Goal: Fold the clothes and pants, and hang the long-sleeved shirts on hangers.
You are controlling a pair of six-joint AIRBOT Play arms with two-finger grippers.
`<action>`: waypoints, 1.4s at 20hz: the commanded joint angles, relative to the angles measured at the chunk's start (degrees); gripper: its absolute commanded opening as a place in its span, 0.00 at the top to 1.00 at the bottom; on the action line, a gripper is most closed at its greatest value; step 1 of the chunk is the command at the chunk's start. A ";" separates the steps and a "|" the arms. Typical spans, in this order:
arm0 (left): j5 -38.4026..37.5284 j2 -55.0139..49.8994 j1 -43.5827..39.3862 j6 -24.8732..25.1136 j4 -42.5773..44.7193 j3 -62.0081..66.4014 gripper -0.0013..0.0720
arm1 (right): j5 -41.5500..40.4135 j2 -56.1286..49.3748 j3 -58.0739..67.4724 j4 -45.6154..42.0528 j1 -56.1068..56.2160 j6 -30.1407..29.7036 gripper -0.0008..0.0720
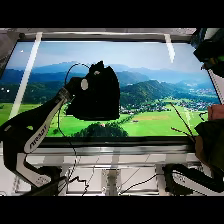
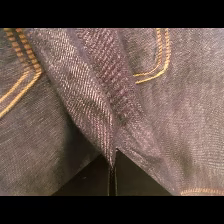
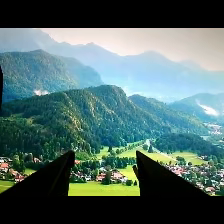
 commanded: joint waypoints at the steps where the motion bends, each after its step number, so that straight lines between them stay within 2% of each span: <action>1: -6.71 4.28 0.26 -1.46 10.38 1.68 0.96 | -0.22 -0.37 -5.09 -0.28 0.02 0.04 0.37; 4: -6.71 14.12 3.15 -1.46 16.48 1.66 0.96 | 0.35 -0.37 -9.88 -0.24 0.02 0.04 0.37; 7: -6.69 22.62 10.54 -1.29 16.65 1.64 0.96 | 0.68 -0.35 -12.02 1.01 0.02 0.04 0.37; 9: -9.01 25.51 16.57 1.55 16.65 1.64 0.96 | -0.11 -0.35 -12.41 2.95 0.02 0.04 0.37; 13: -14.12 25.62 28.85 2.95 16.65 -0.04 0.96 | -1.40 -0.37 -12.57 3.69 0.07 0.04 0.37; 14: -14.19 25.29 31.36 3.34 16.65 -1.07 0.88 | -1.42 -0.37 -12.57 4.24 0.07 0.04 0.37; 16: -14.43 24.06 35.67 3.19 16.65 -2.23 0.01 | -1.81 -0.37 -12.57 5.79 0.07 0.04 0.37; 19: -19.34 22.80 39.65 3.15 17.11 -2.29 0.05 | -5.92 -0.44 -13.99 5.62 0.02 -0.24 0.37; 20: -21.03 22.93 40.50 3.41 17.11 -2.34 0.21 | -7.65 -0.61 -15.23 4.55 0.00 -0.17 0.37; 21: -22.10 23.52 41.31 4.92 16.57 -2.49 0.43 | -7.85 -1.29 -16.04 3.78 0.00 -0.13 0.37; 22: -20.83 24.96 42.18 5.70 15.06 -3.28 0.52 | -7.34 -2.40 -16.74 3.87 0.00 -0.11 0.37; 24: -14.10 30.91 45.66 3.74 8.37 -8.09 0.51 | -7.15 -4.94 -17.88 6.36 0.02 -0.15 0.37; 26: -10.86 37.16 49.62 3.74 3.23 -15.82 0.49 | -7.85 -7.80 -18.03 11.41 0.02 -0.70 0.37; 27: -11.43 39.50 51.47 3.69 3.23 -20.00 0.41 | -8.92 -9.29 -18.03 14.73 0.02 -1.11 0.37; 28: -12.20 41.11 53.09 3.65 3.04 -23.74 0.27 | -10.14 -11.08 -18.03 18.67 0.07 -1.84 0.37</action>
